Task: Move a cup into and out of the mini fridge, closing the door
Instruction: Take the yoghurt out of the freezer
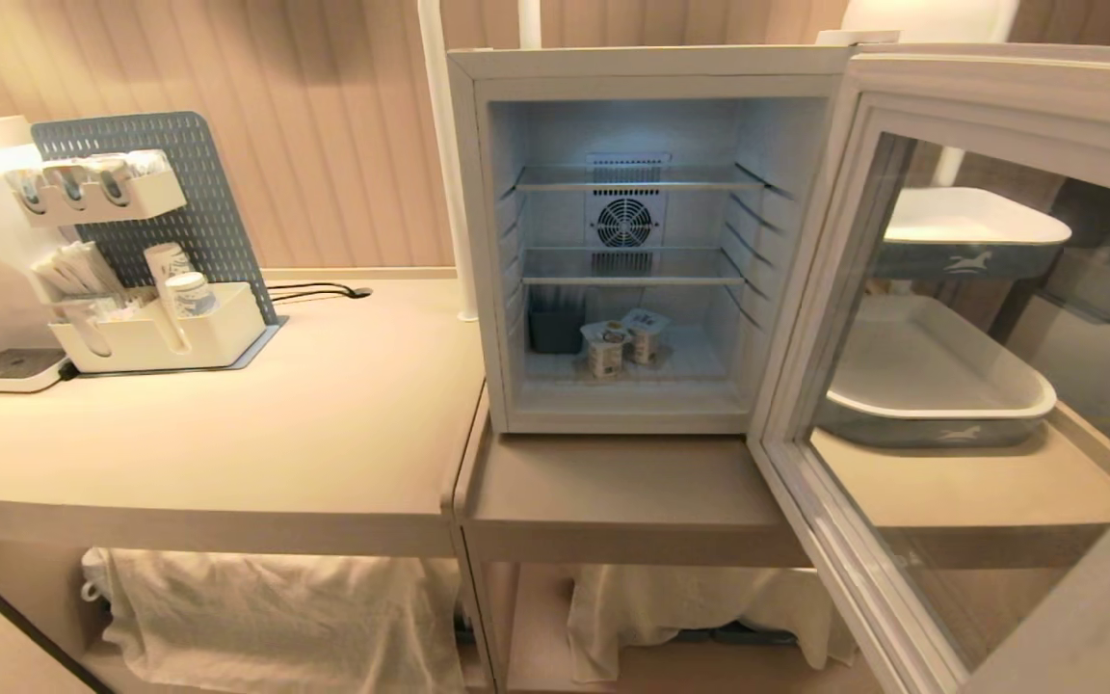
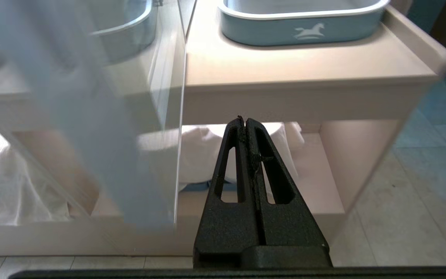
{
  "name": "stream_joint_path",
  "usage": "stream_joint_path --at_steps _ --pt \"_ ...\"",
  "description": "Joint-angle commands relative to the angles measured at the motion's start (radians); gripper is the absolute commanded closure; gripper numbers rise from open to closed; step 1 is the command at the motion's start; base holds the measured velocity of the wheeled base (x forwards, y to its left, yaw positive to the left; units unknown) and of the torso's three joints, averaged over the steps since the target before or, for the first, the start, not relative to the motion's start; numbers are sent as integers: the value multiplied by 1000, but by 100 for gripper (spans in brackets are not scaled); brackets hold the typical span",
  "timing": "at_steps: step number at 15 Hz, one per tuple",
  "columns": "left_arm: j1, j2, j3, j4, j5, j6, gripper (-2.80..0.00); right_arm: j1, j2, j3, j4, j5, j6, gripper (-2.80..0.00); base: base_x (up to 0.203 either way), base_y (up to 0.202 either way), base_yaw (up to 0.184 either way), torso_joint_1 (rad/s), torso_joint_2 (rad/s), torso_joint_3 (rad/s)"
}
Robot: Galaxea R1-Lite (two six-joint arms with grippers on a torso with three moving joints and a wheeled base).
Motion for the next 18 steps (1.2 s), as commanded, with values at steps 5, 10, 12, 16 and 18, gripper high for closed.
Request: stream_joint_path --at_steps 5,10,12,16,18 --pt "1 0 1 0 1 0 0 1 1 0 1 0 0 0 -194 0 1 4 -1 3" --pt "1 0 -1 -1 3 -18 0 0 2 0 1 0 0 0 -119 0 -1 3 -2 3" --pt "1 0 -1 -1 3 -18 0 1 2 0 1 0 0 0 0 0 0 0 0 0" --pt "1 0 -1 0 4 -15 0 0 1 0 1 0 0 0 -77 53 0 2 6 -1" --pt "1 0 -1 0 4 -15 0 1 0 0 1 0 0 0 -204 193 4 3 -2 0"
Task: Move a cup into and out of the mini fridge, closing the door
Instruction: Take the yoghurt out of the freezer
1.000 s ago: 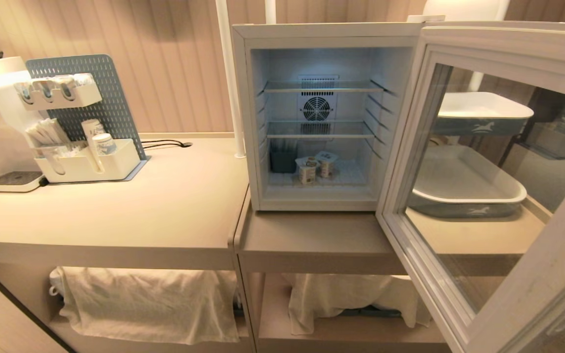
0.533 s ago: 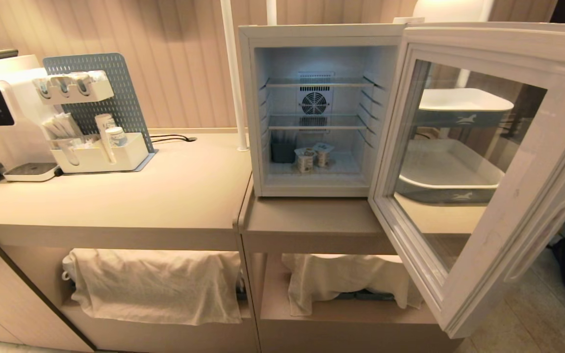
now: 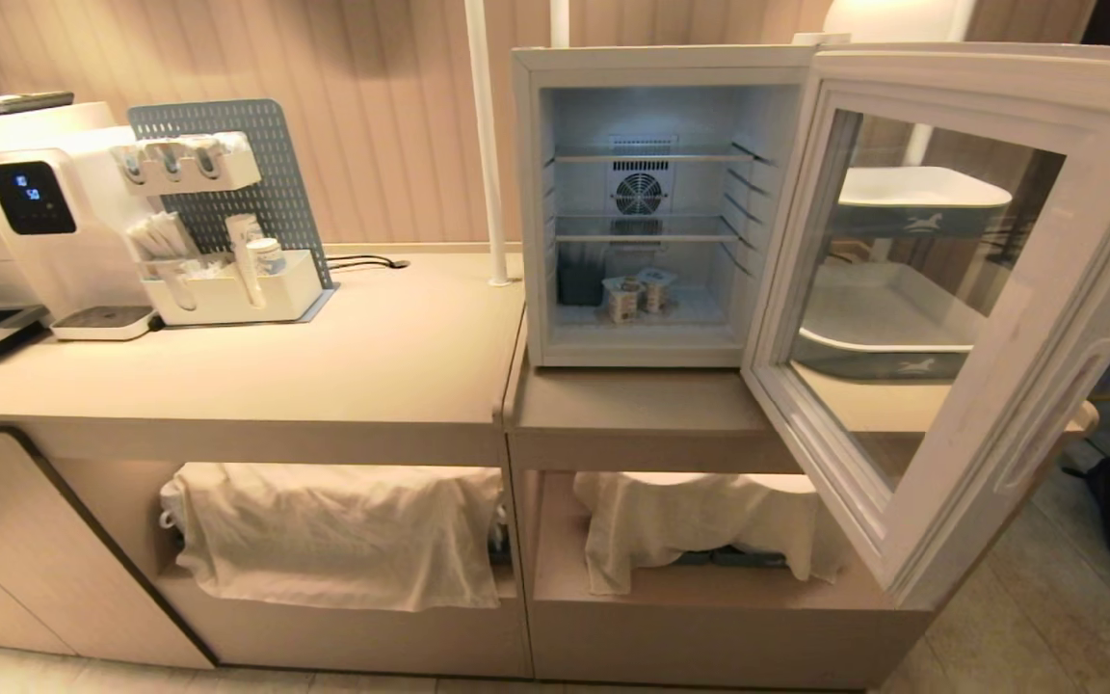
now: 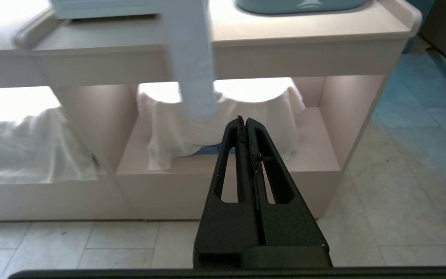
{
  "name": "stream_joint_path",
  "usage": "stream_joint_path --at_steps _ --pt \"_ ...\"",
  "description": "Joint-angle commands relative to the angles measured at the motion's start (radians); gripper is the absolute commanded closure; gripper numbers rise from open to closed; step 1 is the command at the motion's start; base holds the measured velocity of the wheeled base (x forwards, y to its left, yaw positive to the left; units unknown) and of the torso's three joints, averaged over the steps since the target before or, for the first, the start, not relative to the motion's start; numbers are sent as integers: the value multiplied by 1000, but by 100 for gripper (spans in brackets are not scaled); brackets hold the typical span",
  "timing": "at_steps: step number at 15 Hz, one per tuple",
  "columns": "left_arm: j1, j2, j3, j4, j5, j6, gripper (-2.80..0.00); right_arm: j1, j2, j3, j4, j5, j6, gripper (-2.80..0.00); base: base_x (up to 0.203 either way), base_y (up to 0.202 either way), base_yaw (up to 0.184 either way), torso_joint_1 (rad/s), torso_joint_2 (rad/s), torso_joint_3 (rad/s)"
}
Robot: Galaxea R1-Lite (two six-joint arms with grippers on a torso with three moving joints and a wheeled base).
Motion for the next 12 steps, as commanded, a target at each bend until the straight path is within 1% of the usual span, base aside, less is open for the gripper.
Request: stream_joint_path --at_steps 1,2,3,6,12 --pt "1 0 -1 0 0 0 0 1 0 0 1 0 0 0 -196 196 -1 2 10 1" --pt "1 0 -1 1 0 2 0 1 2 0 1 0 0 0 -164 189 9 2 2 2" --pt "1 0 -3 6 0 0 0 0 0 0 1 0 0 0 -67 127 5 5 -7 4" --pt "1 0 -12 28 1 2 0 1 0 0 1 0 0 0 -6 114 4 2 10 -2" --pt "1 0 -15 37 1 2 0 1 0 0 1 0 0 0 0 189 -1 1 0 3"
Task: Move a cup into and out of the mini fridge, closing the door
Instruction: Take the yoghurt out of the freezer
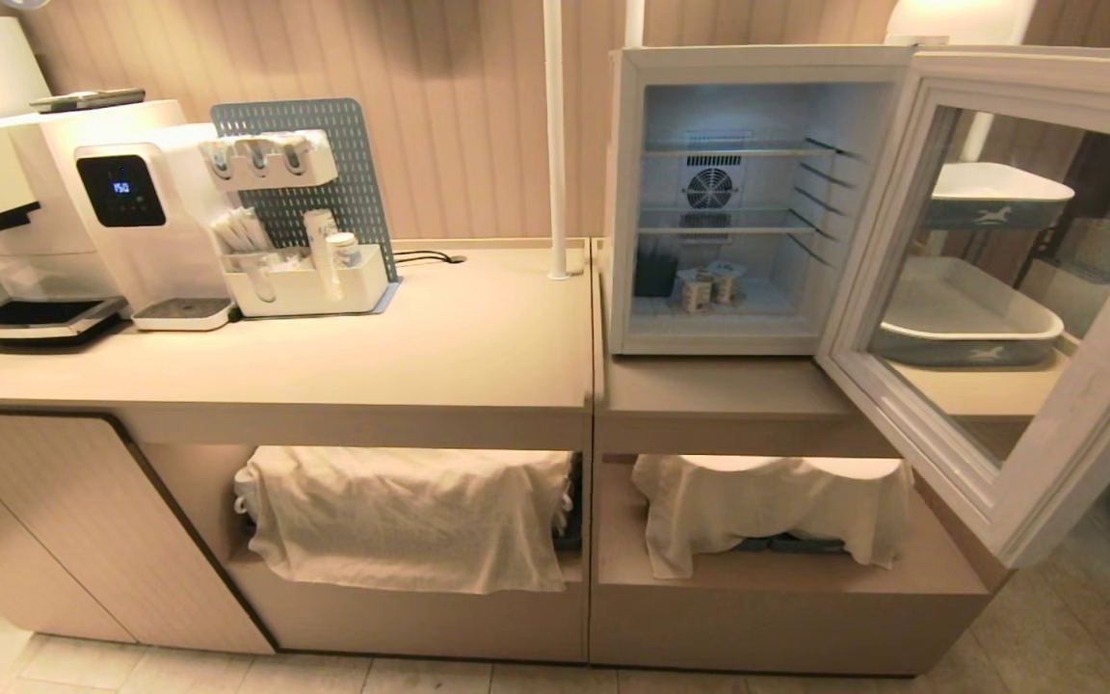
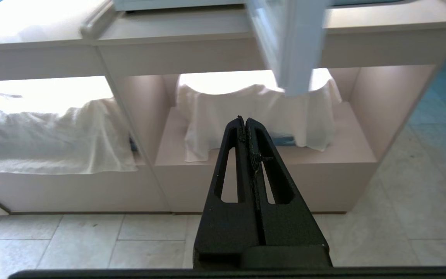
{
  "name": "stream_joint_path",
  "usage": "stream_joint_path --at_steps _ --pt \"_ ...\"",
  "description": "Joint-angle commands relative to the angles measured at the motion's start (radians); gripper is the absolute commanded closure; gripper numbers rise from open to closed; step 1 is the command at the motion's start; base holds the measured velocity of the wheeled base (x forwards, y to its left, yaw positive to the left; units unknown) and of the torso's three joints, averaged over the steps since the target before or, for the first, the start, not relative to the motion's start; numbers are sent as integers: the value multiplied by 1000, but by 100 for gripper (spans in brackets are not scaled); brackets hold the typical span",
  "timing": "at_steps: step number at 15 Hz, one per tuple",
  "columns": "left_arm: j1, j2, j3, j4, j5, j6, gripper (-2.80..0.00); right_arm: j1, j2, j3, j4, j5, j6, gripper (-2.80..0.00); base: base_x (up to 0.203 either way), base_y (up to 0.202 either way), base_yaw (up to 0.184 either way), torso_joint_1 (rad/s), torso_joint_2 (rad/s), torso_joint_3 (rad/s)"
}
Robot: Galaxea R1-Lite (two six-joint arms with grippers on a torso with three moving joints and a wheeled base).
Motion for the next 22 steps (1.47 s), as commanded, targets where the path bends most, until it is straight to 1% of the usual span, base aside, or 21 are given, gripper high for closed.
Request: stream_joint_path --at_steps 1,5,7,11,22 --pt "1 0 0 0 0 0 0 1 0 0 1 0 0 0 0 194 -1 5 5 4" --pt "1 0 5 -14 -2 -1 0 1 1 0 1 0 0 0 0 194 1 4 1 5" --pt "1 0 5 -17 2 -17 0 0 0 0 1 0 0 0 0 155 -1 1 3 2" --pt "1 0 2 -8 2 -18 0 -1 2 0 1 0 0 0 0 19 1 3 0 1" --pt "1 0 3 -9 3 -22 0 -1 0 0 1 0 0 0 187 0 1 4 2 3"
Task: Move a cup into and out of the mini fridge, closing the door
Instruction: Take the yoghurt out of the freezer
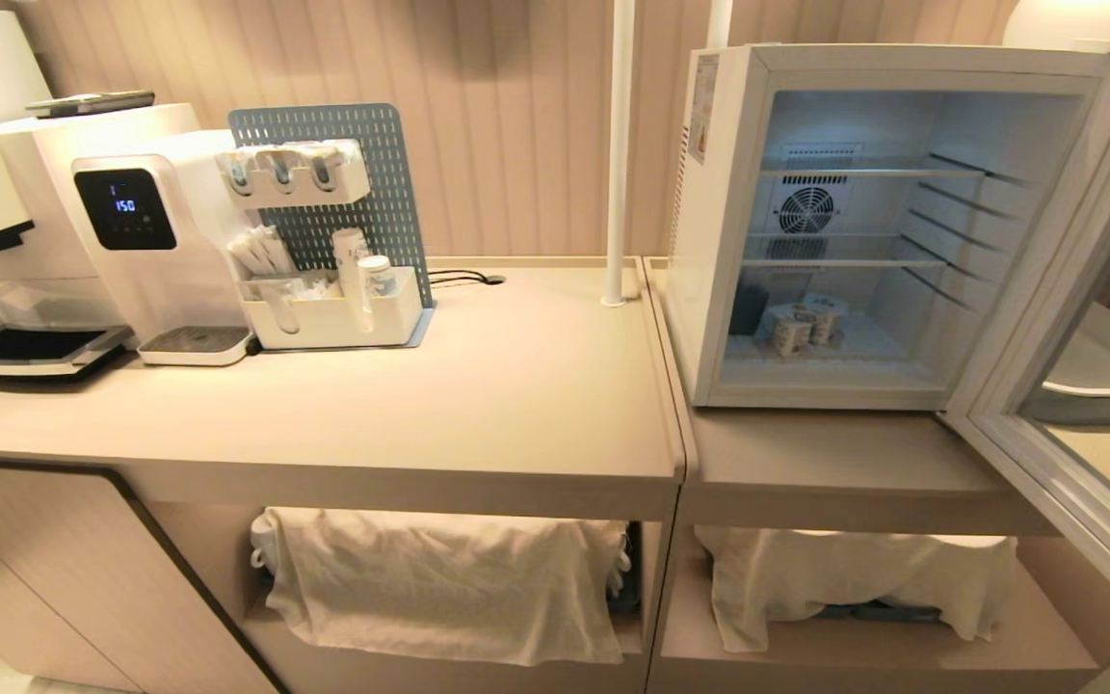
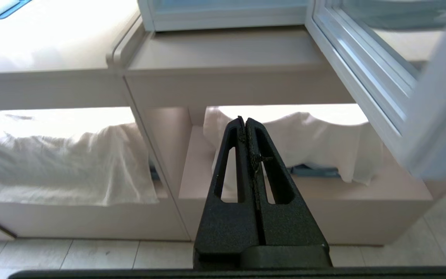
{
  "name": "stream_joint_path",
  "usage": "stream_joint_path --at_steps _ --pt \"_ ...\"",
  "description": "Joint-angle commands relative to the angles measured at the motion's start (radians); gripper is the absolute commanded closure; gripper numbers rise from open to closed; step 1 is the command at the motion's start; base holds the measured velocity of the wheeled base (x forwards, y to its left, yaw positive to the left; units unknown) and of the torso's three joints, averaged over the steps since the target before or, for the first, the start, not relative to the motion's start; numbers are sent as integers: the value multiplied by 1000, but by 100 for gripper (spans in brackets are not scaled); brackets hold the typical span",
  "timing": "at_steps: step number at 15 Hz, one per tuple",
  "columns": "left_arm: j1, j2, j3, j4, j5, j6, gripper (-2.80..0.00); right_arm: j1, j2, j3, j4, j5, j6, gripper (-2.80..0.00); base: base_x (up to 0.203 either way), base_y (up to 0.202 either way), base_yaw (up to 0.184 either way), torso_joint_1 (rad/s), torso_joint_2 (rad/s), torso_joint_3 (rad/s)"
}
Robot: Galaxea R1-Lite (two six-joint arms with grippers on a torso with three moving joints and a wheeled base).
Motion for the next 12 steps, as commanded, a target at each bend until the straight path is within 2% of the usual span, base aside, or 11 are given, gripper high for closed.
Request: stream_joint_path --at_steps 1,3,9,12 --pt "0 0 3 -10 6 -10 0 2 0 0 1 0 0 0 193 0 0 1 -2 2" --pt "0 0 3 -12 15 -21 0 0 2 0 1 0 0 0 144 0 -2 3 3 0" --pt "0 0 4 -13 15 -24 0 0 2 0 1 0 0 0 0 0 0 0 0 0" --pt "0 0 4 -15 15 -28 0 0 -1 -26 -40 4 1 0 0 0 0 0 0 0"
